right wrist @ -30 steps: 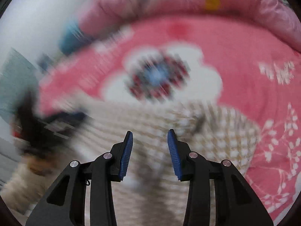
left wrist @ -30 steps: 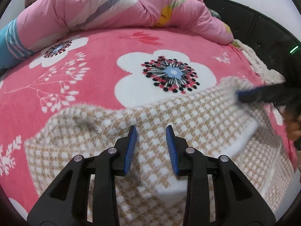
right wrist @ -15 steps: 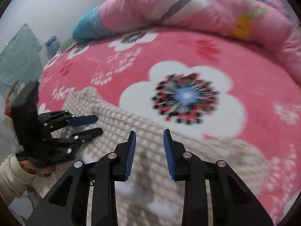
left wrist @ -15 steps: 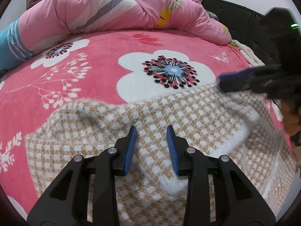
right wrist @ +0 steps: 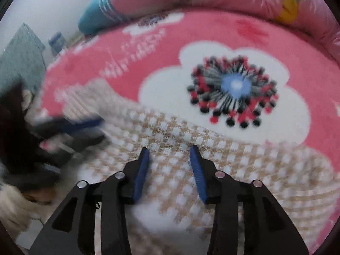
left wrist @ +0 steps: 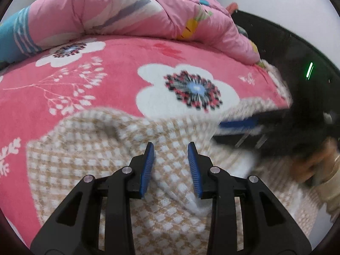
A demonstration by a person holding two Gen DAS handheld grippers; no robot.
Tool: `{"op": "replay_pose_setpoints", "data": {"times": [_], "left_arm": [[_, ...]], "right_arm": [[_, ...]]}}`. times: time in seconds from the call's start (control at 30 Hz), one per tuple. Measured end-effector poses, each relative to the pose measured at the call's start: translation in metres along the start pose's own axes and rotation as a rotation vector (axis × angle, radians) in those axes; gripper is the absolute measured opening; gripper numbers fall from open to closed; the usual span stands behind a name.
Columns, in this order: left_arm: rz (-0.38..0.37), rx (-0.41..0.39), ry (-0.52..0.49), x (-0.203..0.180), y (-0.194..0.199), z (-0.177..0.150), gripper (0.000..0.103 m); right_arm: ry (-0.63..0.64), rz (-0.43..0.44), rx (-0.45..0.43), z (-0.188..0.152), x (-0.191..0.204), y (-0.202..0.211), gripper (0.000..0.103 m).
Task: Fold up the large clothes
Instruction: 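Open both tools and pull back from the folded coat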
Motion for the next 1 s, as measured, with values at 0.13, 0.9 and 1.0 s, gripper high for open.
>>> {"op": "replay_pose_setpoints", "data": {"times": [0.13,0.9,1.0], "left_arm": [[-0.052,-0.047,0.04,-0.002,0.012,0.022,0.032],[0.055,0.125,-0.155,-0.036,-0.009,-0.019,0.046],[0.072,0.134,-0.115,-0.03,0.004,-0.018,0.047]], "right_arm": [[-0.03,0.014,-0.015,0.002,0.003,0.024,0.044],[0.045,-0.21,-0.072,-0.049,-0.016,0.055,0.081],[0.016,-0.275,-0.065,-0.06,-0.022,0.075,0.082]]}}
Point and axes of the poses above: each gripper's, at about its wrist camera, not at the fingertips, and y roughly against the way its jaws point, x to its left, z to its top, the point moved 5 cm from there along -y, roughly the way its jaws point, and after that the axes turned 4 degrees about -y, right-handed, at the moved point
